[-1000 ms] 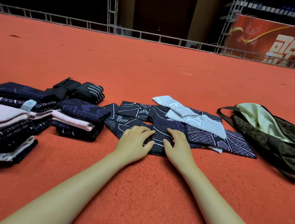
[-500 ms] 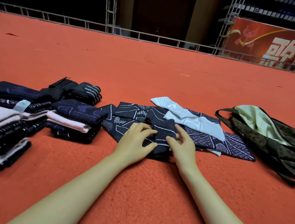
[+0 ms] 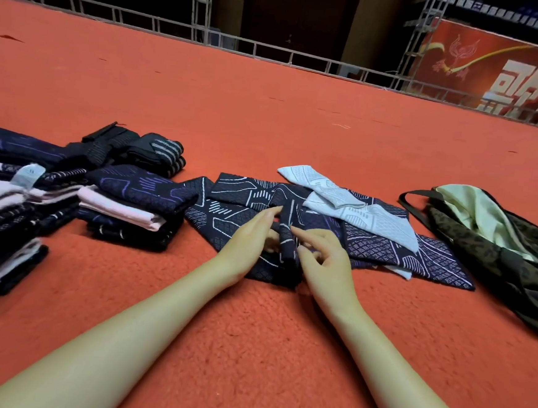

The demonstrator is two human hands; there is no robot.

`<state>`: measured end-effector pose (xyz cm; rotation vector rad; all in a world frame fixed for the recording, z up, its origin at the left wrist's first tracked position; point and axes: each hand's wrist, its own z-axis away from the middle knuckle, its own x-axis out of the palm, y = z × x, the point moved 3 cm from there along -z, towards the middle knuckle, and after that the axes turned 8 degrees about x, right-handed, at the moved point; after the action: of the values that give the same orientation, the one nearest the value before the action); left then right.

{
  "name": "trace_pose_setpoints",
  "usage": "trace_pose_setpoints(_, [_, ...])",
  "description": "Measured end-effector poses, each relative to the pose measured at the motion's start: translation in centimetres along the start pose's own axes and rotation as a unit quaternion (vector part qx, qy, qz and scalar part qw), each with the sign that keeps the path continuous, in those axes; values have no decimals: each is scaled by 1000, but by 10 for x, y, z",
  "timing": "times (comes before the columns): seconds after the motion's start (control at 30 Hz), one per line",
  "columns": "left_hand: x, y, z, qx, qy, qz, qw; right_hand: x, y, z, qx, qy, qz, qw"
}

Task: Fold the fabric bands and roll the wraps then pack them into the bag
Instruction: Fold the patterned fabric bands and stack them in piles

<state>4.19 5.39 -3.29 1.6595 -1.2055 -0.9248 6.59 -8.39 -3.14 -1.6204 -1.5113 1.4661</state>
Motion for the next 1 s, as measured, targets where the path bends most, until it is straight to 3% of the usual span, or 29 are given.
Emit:
trace_pose_setpoints(0.1, [-3,-1,-3,-27,1,-23,999,2,5,0,-9,-26,53,998])
trace_pose_setpoints(0.17, [-12,-2,-6,-25,-7,-187,982,4,10,1,17,-42,66,997])
trace_pose_setpoints(0.27, [-33,-8,-6,-29,-26,-393,919,7,11,2,84,-66,54,993])
trace_pose_setpoints(0.4, [-41,-14,-8,-47,-52,-386,920,10,9,-6,156,-79,18,984])
trace_pose_setpoints(0.57, [-38,-13,-8,-19,-53,-377,924,19,13,-1,172,-48,-19,984])
trace_pose_setpoints(0.7, [-42,0,-7,5,-33,-206,978,16,-1,8,110,-59,-134,983])
trace_pose_setpoints(0.83, [-44,19,-2,30,-46,-122,991,9,-15,14,75,-80,-203,973])
trace_pose_setpoints(1.0, [-65,51,-1,87,86,-81,989,17,-28,6,74,-71,-203,974])
